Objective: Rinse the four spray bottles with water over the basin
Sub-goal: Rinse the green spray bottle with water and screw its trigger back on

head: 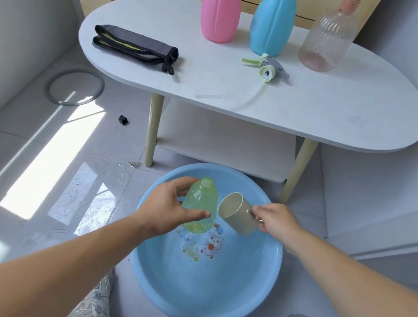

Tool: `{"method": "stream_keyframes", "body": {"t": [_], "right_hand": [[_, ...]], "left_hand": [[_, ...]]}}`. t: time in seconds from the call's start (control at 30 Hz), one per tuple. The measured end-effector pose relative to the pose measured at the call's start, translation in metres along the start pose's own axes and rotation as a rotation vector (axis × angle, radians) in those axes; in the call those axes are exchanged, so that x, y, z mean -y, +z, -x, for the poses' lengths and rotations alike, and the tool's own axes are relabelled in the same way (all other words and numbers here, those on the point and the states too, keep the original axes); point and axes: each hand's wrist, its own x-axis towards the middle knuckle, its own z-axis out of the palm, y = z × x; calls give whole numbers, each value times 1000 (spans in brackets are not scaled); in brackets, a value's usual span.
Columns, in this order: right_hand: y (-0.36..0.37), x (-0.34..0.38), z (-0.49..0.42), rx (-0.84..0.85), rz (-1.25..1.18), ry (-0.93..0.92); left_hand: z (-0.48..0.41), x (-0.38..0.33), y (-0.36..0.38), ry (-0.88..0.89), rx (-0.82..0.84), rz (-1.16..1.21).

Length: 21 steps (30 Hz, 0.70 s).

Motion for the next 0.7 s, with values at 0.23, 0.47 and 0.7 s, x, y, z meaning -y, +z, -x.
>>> {"method": "stream_keyframes", "body": {"t": [0.23, 0.47, 0.7], "right_hand": [[30, -20, -24, 77, 265, -21], [36, -20, -26, 124, 432, -155], [30, -16, -15, 118, 542, -207]], "left_hand": [[-2, 3, 3, -31, 12, -3], [-6, -1, 5, -27, 16, -2], [-9, -24, -3, 20, 0, 22]]}}
